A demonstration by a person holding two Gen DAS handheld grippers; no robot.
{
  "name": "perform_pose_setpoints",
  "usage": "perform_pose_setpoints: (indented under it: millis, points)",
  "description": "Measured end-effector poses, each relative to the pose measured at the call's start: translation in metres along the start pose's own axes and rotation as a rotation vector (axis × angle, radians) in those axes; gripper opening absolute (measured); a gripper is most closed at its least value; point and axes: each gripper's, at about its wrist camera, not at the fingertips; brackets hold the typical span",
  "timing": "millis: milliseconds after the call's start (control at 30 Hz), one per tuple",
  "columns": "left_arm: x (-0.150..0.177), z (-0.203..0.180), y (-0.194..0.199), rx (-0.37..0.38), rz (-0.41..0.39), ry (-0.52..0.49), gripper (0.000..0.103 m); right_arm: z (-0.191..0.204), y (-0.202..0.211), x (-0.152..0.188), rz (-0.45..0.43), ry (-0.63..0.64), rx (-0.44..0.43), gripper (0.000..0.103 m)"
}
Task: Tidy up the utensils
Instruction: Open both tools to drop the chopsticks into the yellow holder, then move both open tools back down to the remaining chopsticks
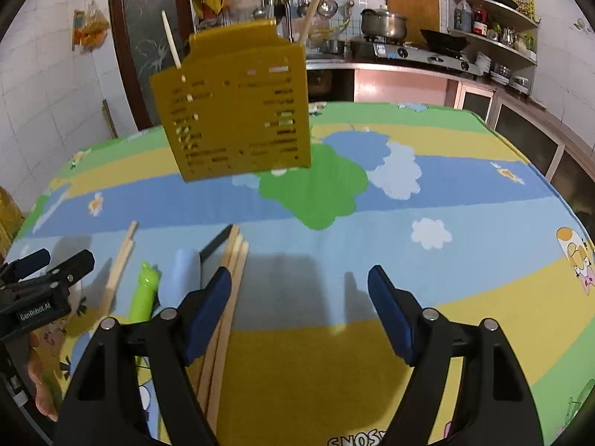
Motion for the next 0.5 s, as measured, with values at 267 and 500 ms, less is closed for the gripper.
perform_pose_setpoints:
  millis: [267, 500]
  points:
    - [0.001, -0.005, -0.015, -0.007, 0.075, -0.023, 0.098, 0.004, -0.009, 0.001, 0.049, 0.003, -0.013, 0.075]
    - [0.001, -0.002, -0.006, 0.006, 0.031, -0.004, 0.098, 0.008, -0.013, 0.002, 0.076, 0.011, -0.010, 0.075]
Point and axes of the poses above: each gripper's, at about its wrist camera, not at the fingertips, and y roughly against the way its jaws point, z to its left, x to its underside, and after that the axes turned 3 degrees about -z, right-handed
